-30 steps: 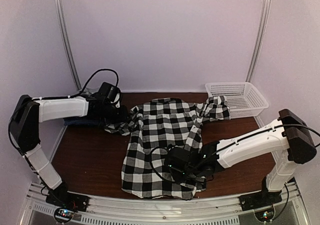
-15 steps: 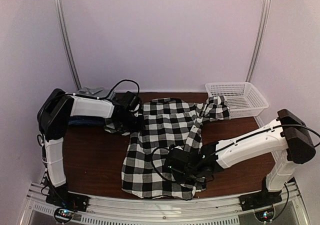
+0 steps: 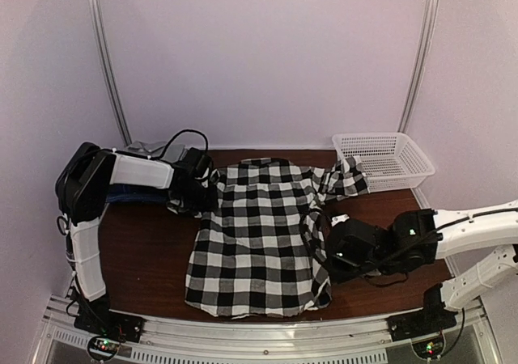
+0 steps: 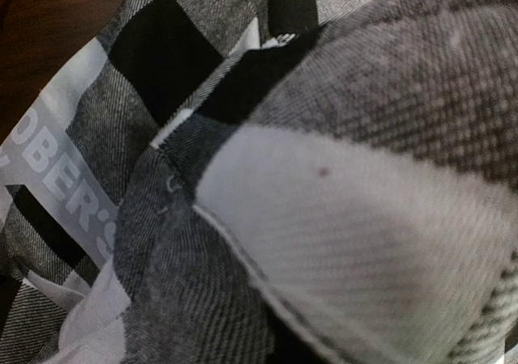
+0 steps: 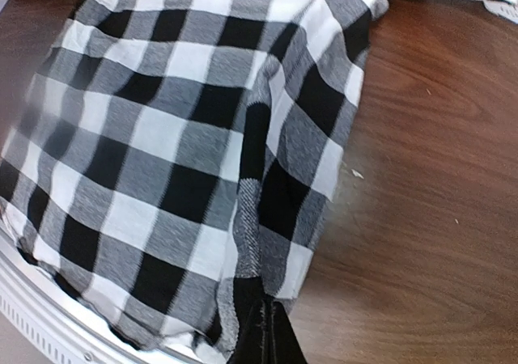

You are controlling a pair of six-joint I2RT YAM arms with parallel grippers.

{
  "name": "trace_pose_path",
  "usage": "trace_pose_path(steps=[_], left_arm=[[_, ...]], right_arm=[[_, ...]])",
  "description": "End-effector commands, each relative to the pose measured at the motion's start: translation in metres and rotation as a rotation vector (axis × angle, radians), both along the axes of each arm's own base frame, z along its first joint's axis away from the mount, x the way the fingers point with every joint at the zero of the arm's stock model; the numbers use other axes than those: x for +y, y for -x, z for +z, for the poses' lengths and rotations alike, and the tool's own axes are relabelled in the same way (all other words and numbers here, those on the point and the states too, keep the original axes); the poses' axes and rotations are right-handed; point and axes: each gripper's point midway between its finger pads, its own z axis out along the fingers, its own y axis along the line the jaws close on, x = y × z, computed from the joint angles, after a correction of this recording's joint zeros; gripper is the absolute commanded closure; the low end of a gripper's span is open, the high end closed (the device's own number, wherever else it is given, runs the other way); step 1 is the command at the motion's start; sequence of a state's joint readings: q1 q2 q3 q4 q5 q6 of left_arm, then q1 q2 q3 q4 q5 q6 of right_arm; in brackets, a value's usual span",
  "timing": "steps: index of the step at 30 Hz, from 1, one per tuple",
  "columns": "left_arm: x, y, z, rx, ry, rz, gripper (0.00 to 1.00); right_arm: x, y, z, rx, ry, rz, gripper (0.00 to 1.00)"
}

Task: Fold and stack the long sleeve shirts
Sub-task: Smooth out the crumpled shirt at the center of the board.

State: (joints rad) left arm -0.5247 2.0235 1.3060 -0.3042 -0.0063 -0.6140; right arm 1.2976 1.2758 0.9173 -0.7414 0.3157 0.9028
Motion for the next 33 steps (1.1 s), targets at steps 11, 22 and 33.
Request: trace_pose_path(steps=[11,22,33], left_arm=[[0.001,-0.001,0.003,0.011,0.009,-0.049,0.65],[-0.017,-0.003,0.061,-0.068,0.059,-0.086,0.64],[-0.057,0.074,0.079,-0.024,0.168,-0.151,0.63]], right_arm=[[-0.096,0.061,-0.068,0.256,-0.041,-0.151,0.97],[-0.036,0.006,0.017,0.001,-0.158,-0.089,0.44],[-0.003,-0.079,-0.012,-0.018,-0.317,-0.068,0.51]])
